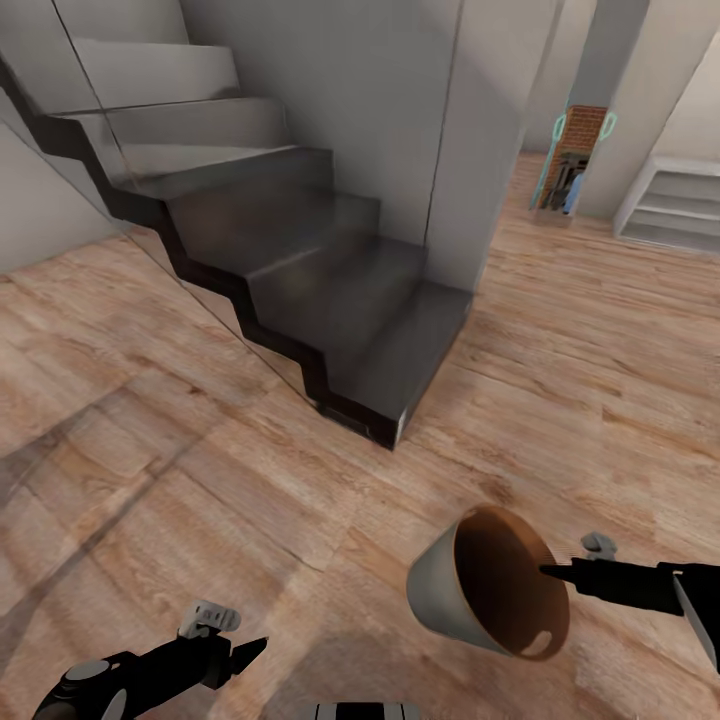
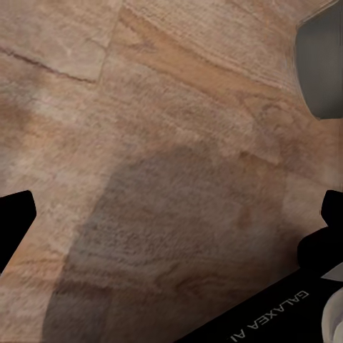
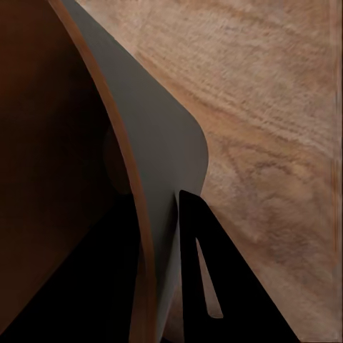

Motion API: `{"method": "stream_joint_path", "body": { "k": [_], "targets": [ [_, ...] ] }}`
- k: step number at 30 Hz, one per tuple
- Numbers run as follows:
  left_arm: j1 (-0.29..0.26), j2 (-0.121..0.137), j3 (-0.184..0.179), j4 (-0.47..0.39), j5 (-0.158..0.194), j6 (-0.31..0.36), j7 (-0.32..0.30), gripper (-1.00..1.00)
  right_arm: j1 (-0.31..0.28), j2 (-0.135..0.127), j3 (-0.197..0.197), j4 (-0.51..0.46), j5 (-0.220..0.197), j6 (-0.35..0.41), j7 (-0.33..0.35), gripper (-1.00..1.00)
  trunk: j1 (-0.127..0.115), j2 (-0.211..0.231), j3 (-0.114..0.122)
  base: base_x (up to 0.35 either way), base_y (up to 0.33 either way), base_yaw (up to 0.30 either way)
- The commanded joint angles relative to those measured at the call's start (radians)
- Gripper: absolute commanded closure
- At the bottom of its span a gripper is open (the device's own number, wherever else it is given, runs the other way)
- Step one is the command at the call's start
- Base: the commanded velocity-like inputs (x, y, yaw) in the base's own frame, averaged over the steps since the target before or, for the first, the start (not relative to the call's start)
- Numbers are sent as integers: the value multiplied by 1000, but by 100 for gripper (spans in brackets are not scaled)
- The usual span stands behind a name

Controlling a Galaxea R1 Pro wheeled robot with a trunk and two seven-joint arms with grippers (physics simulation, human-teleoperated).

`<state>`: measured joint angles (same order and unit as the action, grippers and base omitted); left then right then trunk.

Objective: Put the three can of soda from the living room inside the tash can in the kitchen.

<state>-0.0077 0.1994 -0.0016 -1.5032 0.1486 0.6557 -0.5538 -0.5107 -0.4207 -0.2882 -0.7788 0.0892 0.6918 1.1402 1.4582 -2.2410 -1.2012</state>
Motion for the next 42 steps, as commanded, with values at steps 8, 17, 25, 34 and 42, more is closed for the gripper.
{"method": "stream_joint_path", "body": {
  "k": [8,17,25,34,42],
  "targets": [
    [0,0,-1,0,-1,-4,0,-100,0,-2,0,0,-9,17,6,100,0,0,4,0,0,-61],
    [0,-1,-2,0,-1,0,0,-100,0,-6,0,0,-9,32,6,100,0,0,18,0,0,-1],
    [0,-6,-2,-10,0,-8,4,-100,0,-8,0,-5,-8,31,6,100,0,0,31,0,0,0],
    [0,-6,-2,-10,-1,-16,1,-100,0,-7,0,-5,-8,26,5,100,0,0,46,0,0,31],
    [0,-6,-2,-9,-1,-16,3,-100,0,-12,0,-5,-8,29,6,100,0,0,59,0,0,9]
  ]
}}
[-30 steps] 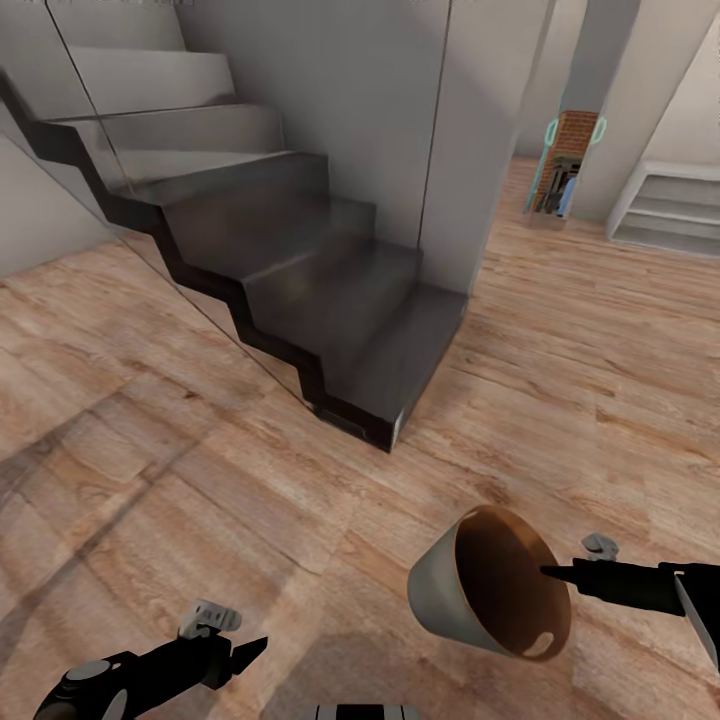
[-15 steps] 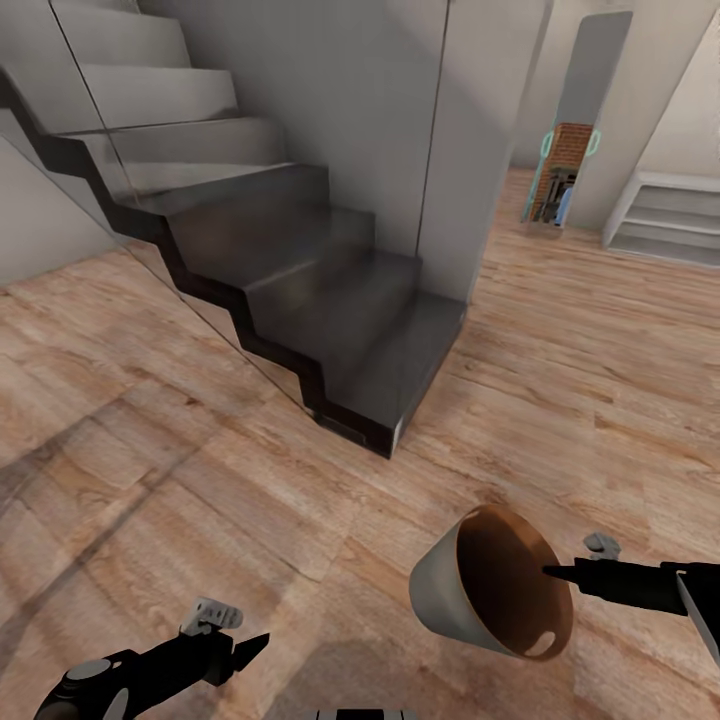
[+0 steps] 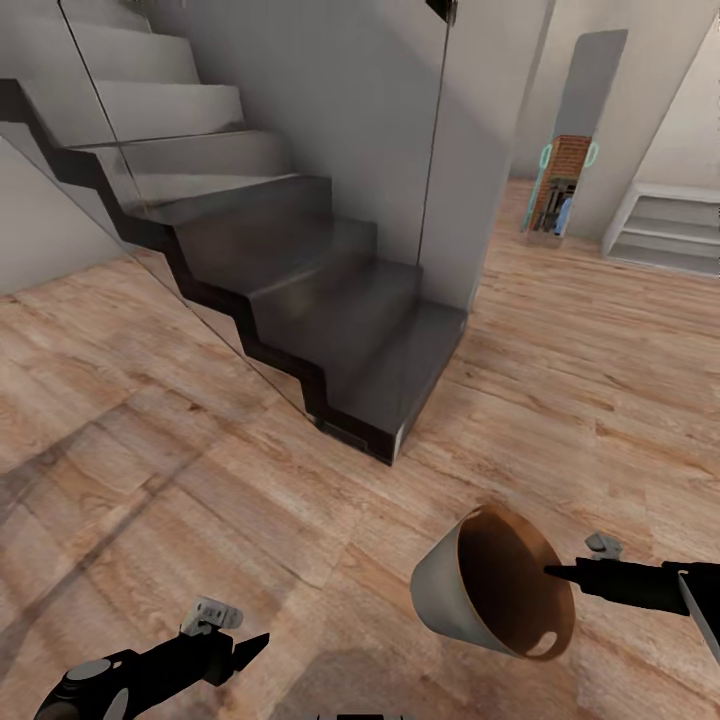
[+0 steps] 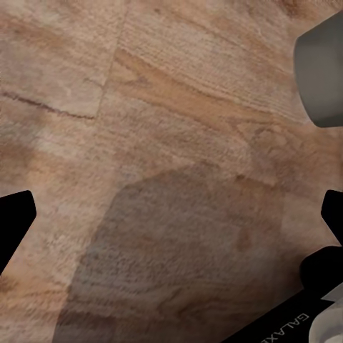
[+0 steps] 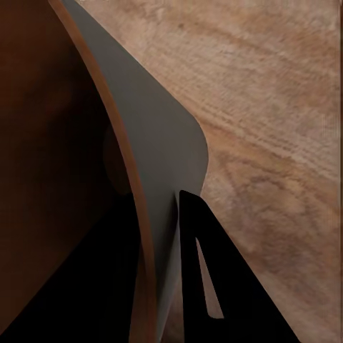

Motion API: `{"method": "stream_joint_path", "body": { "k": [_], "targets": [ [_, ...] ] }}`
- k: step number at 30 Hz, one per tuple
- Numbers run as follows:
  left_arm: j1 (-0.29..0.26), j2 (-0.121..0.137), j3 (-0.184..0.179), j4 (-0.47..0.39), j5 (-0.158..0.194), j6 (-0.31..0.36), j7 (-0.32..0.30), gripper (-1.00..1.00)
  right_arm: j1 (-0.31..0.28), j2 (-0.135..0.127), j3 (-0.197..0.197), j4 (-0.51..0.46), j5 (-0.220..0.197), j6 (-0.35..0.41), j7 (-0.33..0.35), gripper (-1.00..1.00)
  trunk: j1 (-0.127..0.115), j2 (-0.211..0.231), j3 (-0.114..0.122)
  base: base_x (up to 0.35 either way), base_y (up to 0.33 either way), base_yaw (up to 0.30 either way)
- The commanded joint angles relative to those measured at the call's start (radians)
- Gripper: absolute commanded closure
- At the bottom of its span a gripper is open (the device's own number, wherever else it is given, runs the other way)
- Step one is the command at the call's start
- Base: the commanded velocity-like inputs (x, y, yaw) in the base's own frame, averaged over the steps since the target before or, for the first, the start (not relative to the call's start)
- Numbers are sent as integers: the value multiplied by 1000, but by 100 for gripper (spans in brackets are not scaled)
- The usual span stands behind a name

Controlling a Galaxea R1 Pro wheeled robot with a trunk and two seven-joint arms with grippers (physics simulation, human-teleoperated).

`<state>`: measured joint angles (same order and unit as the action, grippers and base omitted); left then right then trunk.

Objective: Put the three can of soda from the living room inside the tash can in the kitchen.

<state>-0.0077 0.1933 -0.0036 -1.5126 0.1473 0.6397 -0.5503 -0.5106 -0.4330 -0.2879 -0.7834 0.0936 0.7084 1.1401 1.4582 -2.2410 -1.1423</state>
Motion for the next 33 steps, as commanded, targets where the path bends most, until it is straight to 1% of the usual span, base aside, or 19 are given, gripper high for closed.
{"method": "stream_joint_path", "body": {
  "k": [1,13,16,19,33],
  "targets": [
    [0,0,0,0,0,0,0,-100,0,-2,-1,-1,-12,13,6,100,0,0,2,0,0,-52],
    [0,0,0,0,0,0,-3,-100,0,-7,-1,-1,-12,16,8,100,0,0,21,0,0,-85],
    [0,0,0,0,0,0,-4,-100,0,-17,-1,-1,-13,16,10,100,0,0,26,0,0,-93],
    [0,0,0,0,0,0,-5,-100,0,-20,-1,-1,-14,16,12,100,0,0,31,0,0,-93],
    [0,-1,-1,1,2,-2,-8,-100,0,-21,-1,-1,-14,28,13,100,0,0,54,0,0,-93]
  ]
}}
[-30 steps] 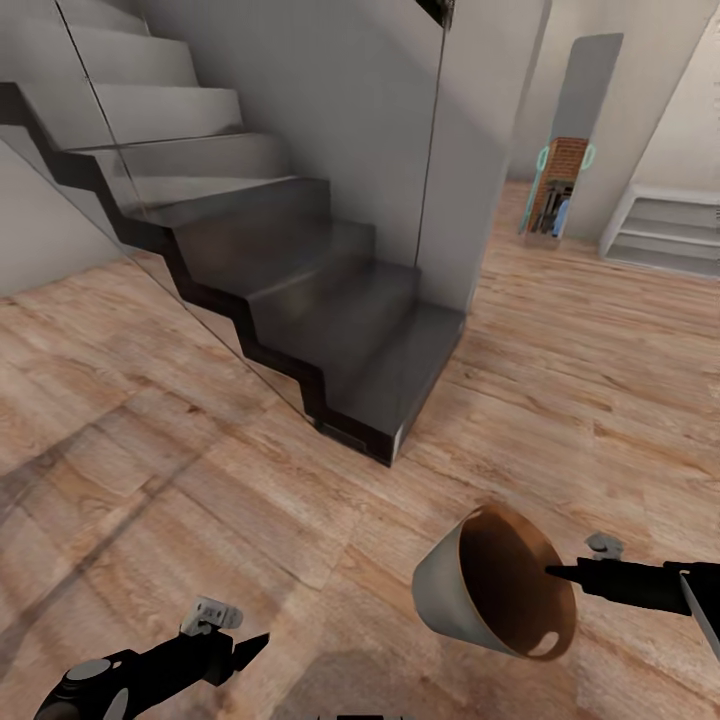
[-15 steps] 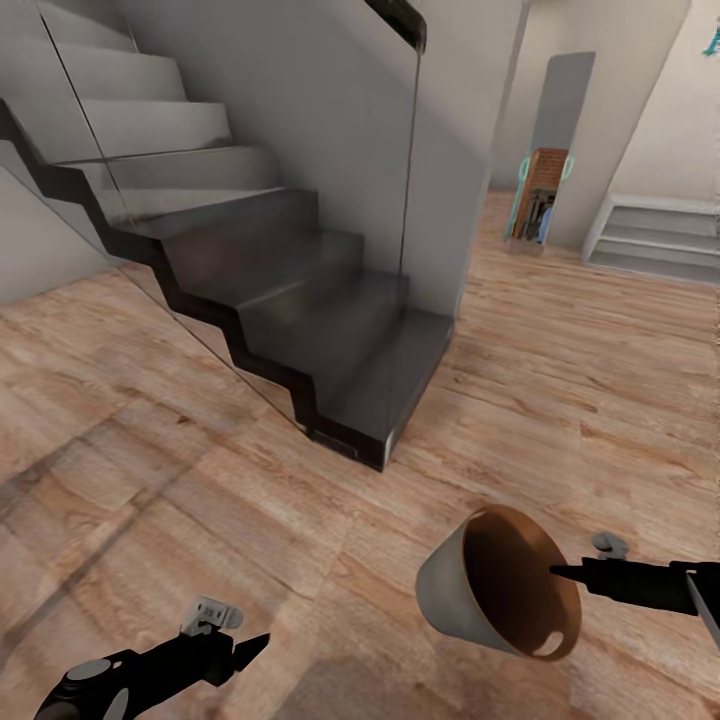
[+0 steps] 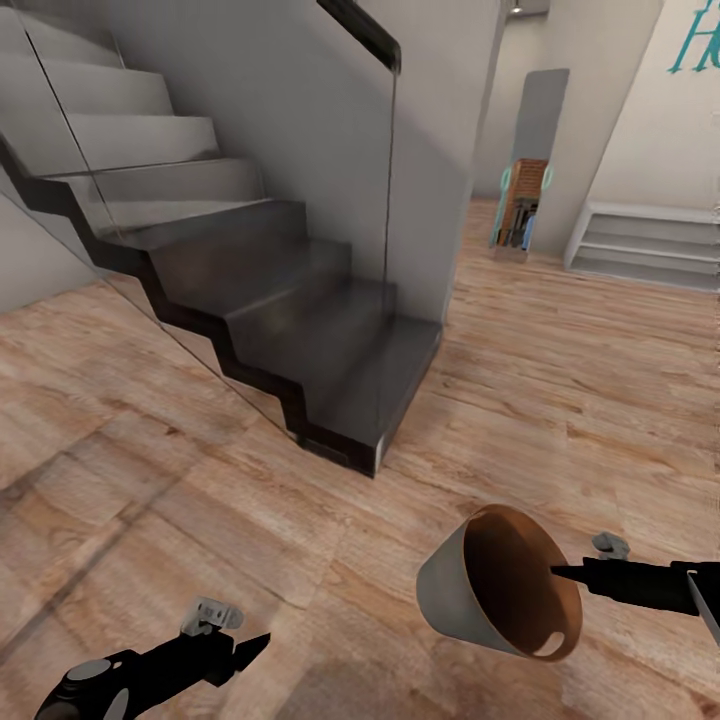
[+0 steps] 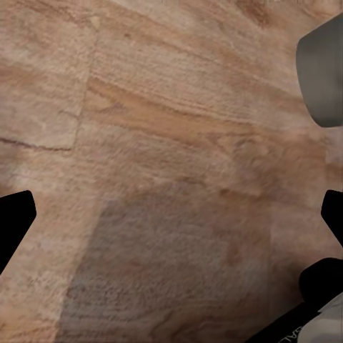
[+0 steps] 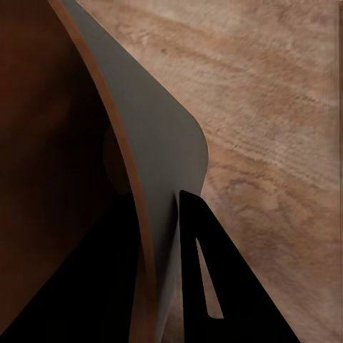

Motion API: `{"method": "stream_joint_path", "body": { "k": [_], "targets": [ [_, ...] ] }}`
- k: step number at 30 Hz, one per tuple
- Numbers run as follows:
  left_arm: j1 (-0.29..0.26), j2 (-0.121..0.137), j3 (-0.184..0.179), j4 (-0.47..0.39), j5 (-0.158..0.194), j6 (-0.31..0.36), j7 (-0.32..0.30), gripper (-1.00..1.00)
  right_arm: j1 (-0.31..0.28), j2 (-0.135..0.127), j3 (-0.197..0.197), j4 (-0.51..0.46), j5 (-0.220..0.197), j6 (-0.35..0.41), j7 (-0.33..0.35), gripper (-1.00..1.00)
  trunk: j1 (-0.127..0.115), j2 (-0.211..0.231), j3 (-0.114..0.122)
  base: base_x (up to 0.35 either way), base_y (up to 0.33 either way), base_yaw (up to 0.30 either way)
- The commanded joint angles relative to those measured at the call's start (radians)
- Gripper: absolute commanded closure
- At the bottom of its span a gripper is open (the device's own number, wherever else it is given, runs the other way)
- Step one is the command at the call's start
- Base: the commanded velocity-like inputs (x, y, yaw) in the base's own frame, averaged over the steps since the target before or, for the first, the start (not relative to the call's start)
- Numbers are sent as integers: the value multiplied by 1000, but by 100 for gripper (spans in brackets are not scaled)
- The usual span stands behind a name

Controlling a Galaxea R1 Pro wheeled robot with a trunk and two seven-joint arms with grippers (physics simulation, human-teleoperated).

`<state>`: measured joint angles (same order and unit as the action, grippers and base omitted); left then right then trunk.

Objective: Put the three can of soda from the living room inside the tash can in the kitchen.

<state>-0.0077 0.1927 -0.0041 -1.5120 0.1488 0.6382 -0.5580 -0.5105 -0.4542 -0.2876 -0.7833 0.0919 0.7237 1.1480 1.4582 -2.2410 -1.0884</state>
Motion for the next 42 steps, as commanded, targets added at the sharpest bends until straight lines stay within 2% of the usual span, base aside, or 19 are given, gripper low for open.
{"method": "stream_joint_path", "body": {
  "k": [1,7,16,19,23,26,27,30,32,42],
  "targets": [
    [-1,-1,0,-1,1,0,0,-100,0,0,-1,-1,-11,13,6,100,0,0,2,0,0,-93],
    [-31,-3,0,1,2,7,2,-100,0,0,-1,-1,-11,13,6,100,0,0,12,0,0,-93],
    [-105,-53,1,6,4,5,3,-100,0,2,-1,-1,-9,12,6,100,0,0,26,0,0,-89],
    [-109,-58,1,12,4,-6,3,-100,0,2,-1,-1,-9,11,6,100,0,0,31,0,0,-81],
    [-112,-63,1,53,4,-91,8,-100,0,2,-1,-1,-9,11,6,100,0,0,38,0,0,-80],
    [-113,-64,0,60,4,-114,8,-100,0,2,-1,-1,-9,10,5,100,0,0,43,0,0,-80],
    [-113,-75,-2,63,3,-120,6,-100,0,2,-1,-1,-9,9,4,100,0,0,44,0,0,-80],
    [-113,-103,-3,62,2,-122,0,-100,0,2,-1,-1,-9,8,3,100,0,0,49,0,0,-80],
    [-113,-110,-4,61,2,-122,-2,-100,0,2,-1,-1,-9,7,3,100,0,0,52,0,0,-79],
    [-113,-113,-4,51,4,-119,-6,-100,0,2,0,-1,-9,8,5,100,0,0,69,0,0,-79]
  ]
}}
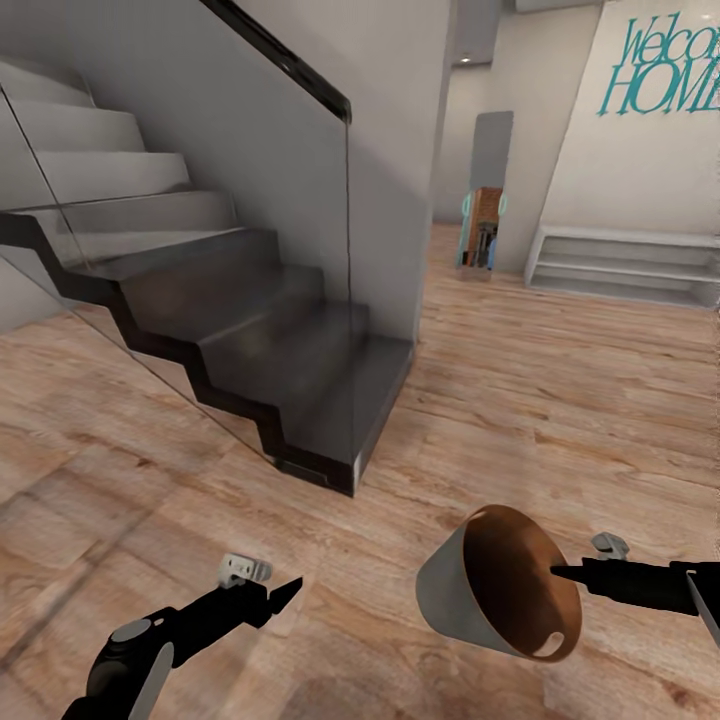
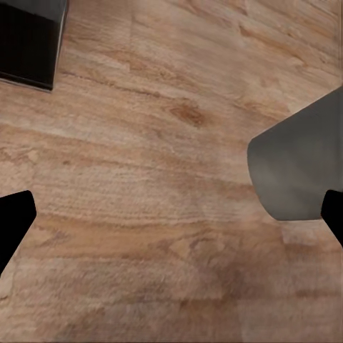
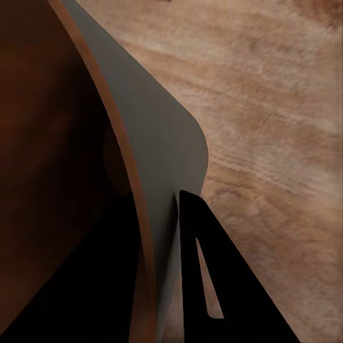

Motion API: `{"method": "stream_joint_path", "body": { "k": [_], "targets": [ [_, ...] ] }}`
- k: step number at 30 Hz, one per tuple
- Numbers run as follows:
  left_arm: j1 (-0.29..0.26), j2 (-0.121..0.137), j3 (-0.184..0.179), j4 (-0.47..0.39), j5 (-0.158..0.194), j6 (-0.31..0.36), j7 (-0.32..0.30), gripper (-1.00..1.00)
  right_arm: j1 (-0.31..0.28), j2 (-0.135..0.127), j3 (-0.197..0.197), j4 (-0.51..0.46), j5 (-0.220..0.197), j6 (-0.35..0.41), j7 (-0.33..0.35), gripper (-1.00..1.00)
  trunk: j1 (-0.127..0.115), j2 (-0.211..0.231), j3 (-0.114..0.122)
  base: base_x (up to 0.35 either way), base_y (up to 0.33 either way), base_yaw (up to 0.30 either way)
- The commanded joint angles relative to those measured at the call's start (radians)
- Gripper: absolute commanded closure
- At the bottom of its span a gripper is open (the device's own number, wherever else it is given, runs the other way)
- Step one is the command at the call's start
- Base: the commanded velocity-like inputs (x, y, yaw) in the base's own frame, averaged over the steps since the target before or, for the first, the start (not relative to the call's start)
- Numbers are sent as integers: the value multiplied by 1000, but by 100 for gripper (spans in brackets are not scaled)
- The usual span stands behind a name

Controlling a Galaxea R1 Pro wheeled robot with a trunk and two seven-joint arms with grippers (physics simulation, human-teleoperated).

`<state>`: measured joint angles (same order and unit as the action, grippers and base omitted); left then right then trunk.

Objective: Put the three can of soda from the living room inside the tash can in the kitchen.

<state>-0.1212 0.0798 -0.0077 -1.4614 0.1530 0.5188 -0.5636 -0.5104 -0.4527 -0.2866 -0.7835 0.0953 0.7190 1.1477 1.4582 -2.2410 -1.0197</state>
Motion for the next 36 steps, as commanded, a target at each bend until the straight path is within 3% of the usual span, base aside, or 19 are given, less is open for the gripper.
{"method": "stream_joint_path", "body": {
  "k": [1,24,36],
  "targets": [
    [0,0,0,-1,0,0,0,-100,0,0,-1,-1,-12,13,6,100,0,0,2,0,0,-79],
    [0,1,1,-2,9,0,-1,-100,0,0,-2,-2,-12,16,9,100,0,0,39,0,0,-79],
    [0,1,2,-2,11,0,-1,-100,0,0,-2,-3,-16,14,8,100,0,0,41,0,0,-10]
  ]
}}
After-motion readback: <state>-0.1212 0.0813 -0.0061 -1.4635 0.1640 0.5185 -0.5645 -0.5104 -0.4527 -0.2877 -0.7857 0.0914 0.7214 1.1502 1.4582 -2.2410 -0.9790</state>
